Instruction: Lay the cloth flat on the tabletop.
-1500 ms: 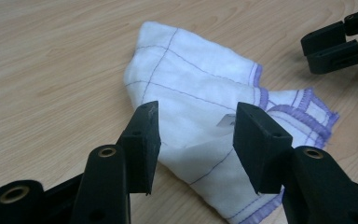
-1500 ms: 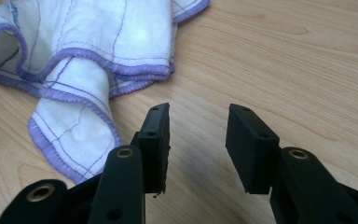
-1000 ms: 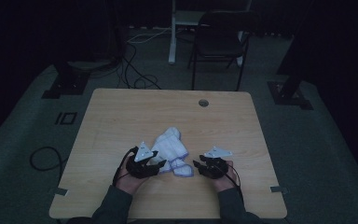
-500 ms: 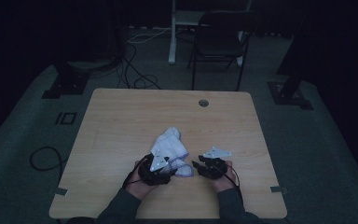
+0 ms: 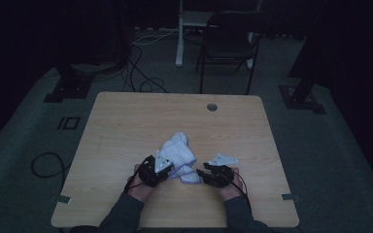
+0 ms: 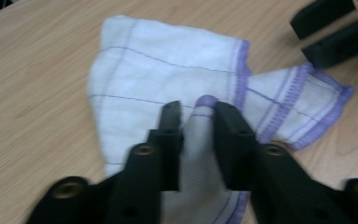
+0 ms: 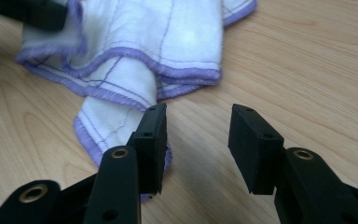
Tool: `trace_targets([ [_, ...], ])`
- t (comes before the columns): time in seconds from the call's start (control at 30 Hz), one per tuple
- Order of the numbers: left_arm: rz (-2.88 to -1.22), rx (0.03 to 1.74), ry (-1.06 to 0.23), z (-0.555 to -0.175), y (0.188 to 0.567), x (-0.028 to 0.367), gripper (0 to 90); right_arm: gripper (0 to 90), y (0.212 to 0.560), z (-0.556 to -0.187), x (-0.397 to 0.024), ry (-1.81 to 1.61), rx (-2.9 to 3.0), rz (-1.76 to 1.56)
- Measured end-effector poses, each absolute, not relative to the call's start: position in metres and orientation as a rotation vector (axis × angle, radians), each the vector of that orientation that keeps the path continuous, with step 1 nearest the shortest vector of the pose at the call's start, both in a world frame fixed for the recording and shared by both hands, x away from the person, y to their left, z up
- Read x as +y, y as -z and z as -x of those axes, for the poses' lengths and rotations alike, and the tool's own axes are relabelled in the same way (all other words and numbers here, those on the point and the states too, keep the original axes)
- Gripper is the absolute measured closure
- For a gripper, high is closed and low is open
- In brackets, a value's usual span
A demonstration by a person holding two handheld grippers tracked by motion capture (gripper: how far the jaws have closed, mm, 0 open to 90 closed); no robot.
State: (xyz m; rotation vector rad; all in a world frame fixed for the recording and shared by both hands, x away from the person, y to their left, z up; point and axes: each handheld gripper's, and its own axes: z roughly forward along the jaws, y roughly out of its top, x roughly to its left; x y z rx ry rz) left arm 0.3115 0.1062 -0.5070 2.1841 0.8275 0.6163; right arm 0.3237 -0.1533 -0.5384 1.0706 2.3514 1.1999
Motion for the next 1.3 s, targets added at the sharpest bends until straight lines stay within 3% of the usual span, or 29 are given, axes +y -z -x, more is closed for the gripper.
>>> trace_targets([
  [0.1, -2.148, 0.881, -0.607, -0.316, 0.503, 0.117, 84.7, 56.7, 0.539, -0.322, -0.149, -1.193, 2.371, -1.045],
  [0.43, -2.054, 1.023, -0.634, -0.323, 0.497, 0.15, 87.0, 60.8, 0.545, -0.319, -0.134, -1.186, 2.437, -0.989],
  [0.57, -2.028, 1.121, -0.662, -0.328, 0.498, 0.17, 87.1, 76.0, 0.547, -0.316, -0.123, -1.171, 2.482, -0.938],
  [0.6, -2.028, 1.121, -0.662, -0.328, 0.498, 0.17, 87.2, 76.0, 0.547, -0.316, -0.123, -1.171, 2.482, -0.938],
  [0.63, -2.019, 1.165, -0.668, -0.332, 0.5, 0.18, 87.2, 84.1, 0.546, -0.314, -0.121, -1.171, 2.485, -0.909],
  [0.93, -2.015, 1.347, -0.614, -0.344, 0.516, 0.204, 86.9, 87.4, 0.541, -0.307, -0.119, -1.194, 2.497, -0.869],
  [1.03, -2.015, 1.375, -0.625, -0.346, 0.516, 0.204, 79.4, 87.6, 0.539, -0.304, -0.117, -1.196, 2.499, -0.859],
  [1.3, -2.015, 1.104, -0.635, -0.339, 0.481, 0.178, 63.9, 87.5, 0.54, -0.299, -0.115, -1.2, 2.505, -0.861],
])
